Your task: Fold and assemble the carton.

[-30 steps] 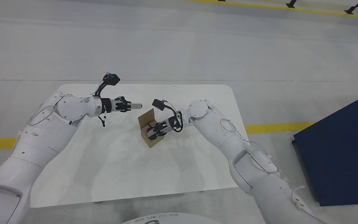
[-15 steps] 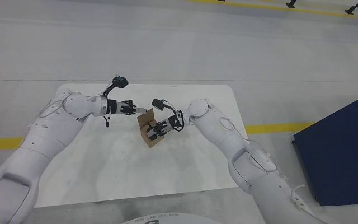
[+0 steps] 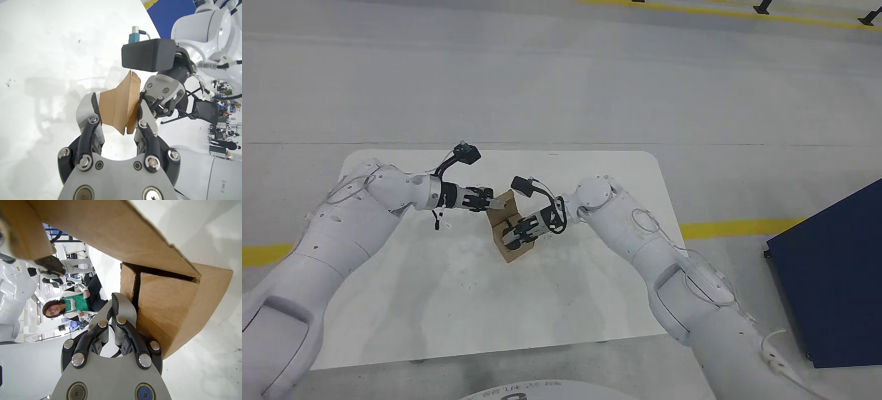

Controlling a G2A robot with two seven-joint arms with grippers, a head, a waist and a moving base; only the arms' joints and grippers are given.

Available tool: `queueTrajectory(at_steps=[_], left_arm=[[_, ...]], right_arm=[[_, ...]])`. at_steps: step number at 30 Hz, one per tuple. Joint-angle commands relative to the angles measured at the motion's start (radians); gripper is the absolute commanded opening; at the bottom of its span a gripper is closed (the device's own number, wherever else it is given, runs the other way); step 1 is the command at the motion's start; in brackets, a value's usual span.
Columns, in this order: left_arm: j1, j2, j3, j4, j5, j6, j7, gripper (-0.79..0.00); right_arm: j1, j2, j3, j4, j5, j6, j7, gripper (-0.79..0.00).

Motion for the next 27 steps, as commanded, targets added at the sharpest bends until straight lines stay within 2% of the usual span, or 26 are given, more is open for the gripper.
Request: queueTrajectory(at_steps=[1,3,5,7,12,20,21,22,23,27], left_arm=[[-0.003,-0.001,-0.001,0.01,-0.002,-0.015,0.001,-0.517],[-0.003,-0.002,-0.004,0.018,-0.009,-0.044,0.0,-0.579],[-0.004,-0.003,-0.003,0.019,-0.007,-0.061,-0.003,-0.714],[-0.003,-0.004,-0.001,0.017,-0.002,-0.078,-0.003,-0.785],[0.0,-0.004,0.0,0.015,-0.003,-0.116,-0.012,-0.785],[-0.001,-0.004,-0.005,0.022,-0.001,-0.106,-0.01,-0.785],[-0.001,-0.003,-0.007,0.024,-0.002,-0.104,-0.007,-0.745],[0.0,-0.003,-0.01,0.026,-0.006,-0.102,-0.003,-0.542],[0.001,-0.002,-0.014,0.027,-0.009,-0.1,0.0,0.0],[0.001,0.007,-0.034,0.033,-0.022,-0.115,0.005,0.0]], right_arm=[[0.0,0.0,0.0,0.0,0.0,0.0,0.0,-0.785],[0.0,0.0,0.0,0.0,0.0,0.0,0.0,-0.785],[0.0,0.0,0.0,0.0,0.0,0.0,0.0,-0.785],[0.0,0.0,0.0,0.0,0.0,0.0,0.0,-0.785],[0.0,0.0,0.0,0.0,0.0,0.0,0.0,-0.785],[0.0,0.0,0.0,0.0,0.0,0.0,0.0,-0.785],[0.0,0.0,0.0,0.0,0.0,0.0,0.0,-0.785],[0.0,0.0,0.0,0.0,0.0,0.0,0.0,-0.785],[0.0,0.0,0.0,0.0,0.0,0.0,0.0,-0.785],[0.0,0.0,0.0,0.0,0.0,0.0,0.0,-0.785]])
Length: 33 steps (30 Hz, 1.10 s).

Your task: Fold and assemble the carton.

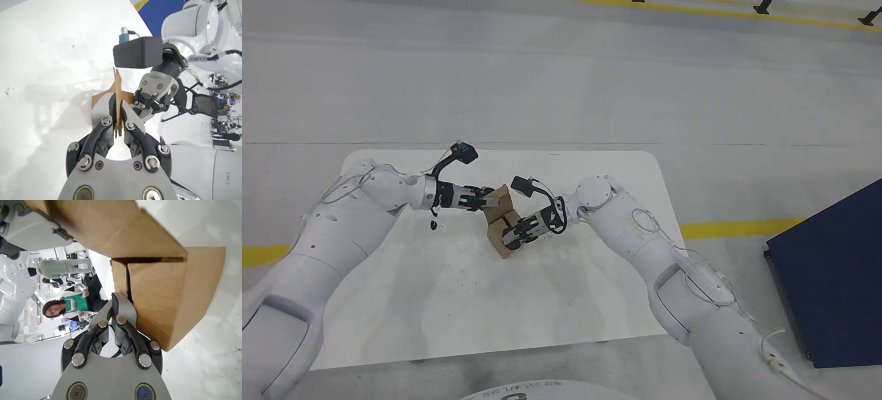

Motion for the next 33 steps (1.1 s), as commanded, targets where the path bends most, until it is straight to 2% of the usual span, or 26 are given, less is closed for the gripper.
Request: queueTrajectory(at_steps=[1,4,12,19,20,23,26,29,33], left_arm=[[-0.001,0.006,-0.014,0.003,-0.013,-0.013,0.001,0.0],[0.001,0.015,-0.04,0.002,-0.057,-0.036,-0.013,0.0],[-0.003,0.024,-0.072,0.024,-0.121,-0.023,-0.031,0.0],[-0.015,-0.003,-0.035,0.066,-0.133,0.029,-0.048,0.0],[-0.022,-0.01,-0.029,0.081,-0.134,0.034,-0.05,-0.037],[-0.033,-0.02,-0.017,0.104,-0.126,0.024,-0.042,-0.419],[-0.043,-0.029,-0.01,0.13,-0.128,0.005,-0.044,-0.551],[-0.05,-0.036,-0.006,0.149,-0.132,-0.008,-0.052,-0.782],[-0.058,-0.042,-0.002,0.169,-0.134,-0.019,-0.06,-0.785]], right_arm=[[0.0,0.0,0.0,0.0,0.0,0.0,0.0,-0.785],[0.0,0.0,0.0,0.0,0.0,0.0,0.0,-0.785],[0.0,0.0,0.0,0.0,0.0,0.0,0.0,-0.785],[0.0,0.0,0.0,0.0,0.0,0.0,0.0,-0.785],[0.0,0.0,0.0,0.0,0.0,0.0,0.0,-0.785],[0.0,0.0,0.0,0.0,0.0,0.0,0.0,-0.785],[0.0,0.0,0.0,0.0,0.0,0.0,0.0,-0.785],[0.0,0.0,0.0,0.0,0.0,0.0,0.0,-0.785],[0.0,0.0,0.0,0.0,0.0,0.0,0.0,-0.785]])
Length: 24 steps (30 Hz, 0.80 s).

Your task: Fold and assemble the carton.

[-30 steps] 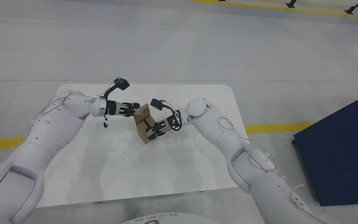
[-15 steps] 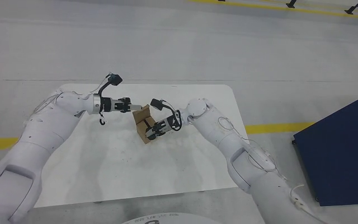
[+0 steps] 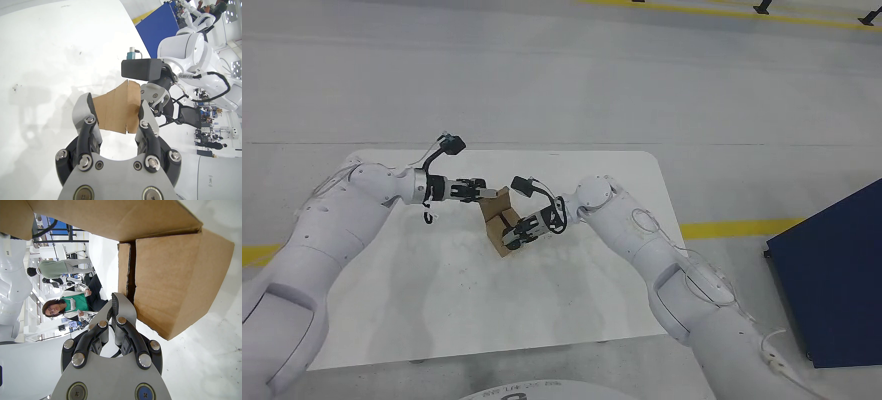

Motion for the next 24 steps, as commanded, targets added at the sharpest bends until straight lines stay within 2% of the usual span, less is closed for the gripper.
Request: queueTrajectory(at_steps=[1,13,24], left_arm=[[-0.003,-0.003,0.003,0.008,0.0,-0.006,-0.008,-0.785],[-0.014,-0.015,0.015,0.028,0.039,-0.035,0.016,-0.785],[0.002,-0.007,0.011,0.013,0.139,0.046,0.137,-0.785]], right_arm=[[0.0,0.0,0.0,0.0,0.0,0.0,0.0,-0.785],[0.0,0.0,0.0,0.0,0.0,0.0,0.0,-0.785],[-0.017,0.008,0.017,-0.012,0.005,-0.015,-0.023,-0.785]])
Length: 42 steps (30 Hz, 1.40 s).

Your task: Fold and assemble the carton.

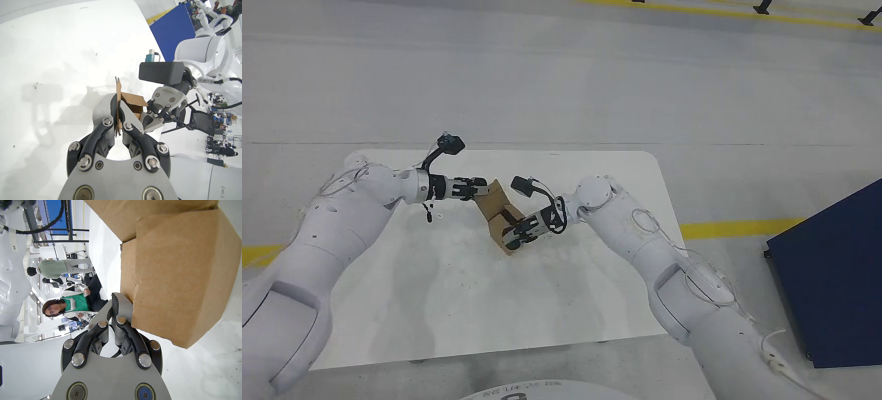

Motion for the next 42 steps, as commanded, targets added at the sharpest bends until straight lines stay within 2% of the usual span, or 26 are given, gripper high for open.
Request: queueTrajectory(at_steps=[1,7,11,12,13,14,15,16,22,31,37,42], left_arm=[[0.005,0.004,-0.007,-0.003,-0.001,0.003,0.007,-0.785],[0.023,0.023,-0.035,-0.032,-0.007,-0.008,-0.002,-0.785],[0.039,0.04,-0.058,-0.068,-0.009,-0.005,-0.013,-0.779],[0.045,0.044,-0.063,-0.082,-0.008,-0.003,-0.017,-0.573],[0.051,0.048,-0.067,-0.097,-0.007,-0.001,-0.022,-0.409],[0.058,0.052,-0.07,-0.112,-0.004,0.004,-0.027,-0.166],[0.066,0.056,-0.074,-0.129,-0.003,0.011,-0.03,-0.065],[0.074,0.06,-0.077,-0.147,0.001,0.018,-0.034,0.0],[0.124,0.082,-0.098,-0.249,-0.002,0.052,-0.085,0.0],[0.188,0.12,-0.15,-0.371,0.044,0.095,-0.073,0.0],[0.217,0.14,-0.193,-0.395,0.092,0.169,-0.011,0.0],[0.237,0.145,-0.194,-0.416,0.108,0.17,-0.014,0.0]], right_arm=[[-0.012,0.01,0.02,-0.006,0.01,-0.018,-0.005,-0.785],[-0.05,0.055,0.099,-0.01,0.047,-0.082,0.039,-0.785],[-0.083,0.087,0.148,-0.03,0.066,-0.083,0.038,-0.785],[-0.088,0.094,0.158,-0.027,0.063,-0.081,0.036,-0.785],[-0.091,0.098,0.165,-0.03,0.06,-0.074,0.032,-0.785],[-0.094,0.101,0.169,-0.029,0.05,-0.058,0.016,-0.785],[-0.093,0.103,0.167,-0.029,0.024,-0.027,-0.019,-0.785],[-0.096,0.101,0.157,-0.041,0.0,-0.001,-0.041,-0.785],[-0.091,0.086,0.109,-0.068,-0.064,0.095,-0.078,-0.785],[-0.072,0.067,0.078,-0.044,-0.076,0.098,-0.08,-0.785],[-0.077,0.065,0.094,-0.03,-0.025,0.036,-0.075,-0.785],[-0.083,0.069,0.129,-0.031,0.092,-0.04,0.04,-0.785]])
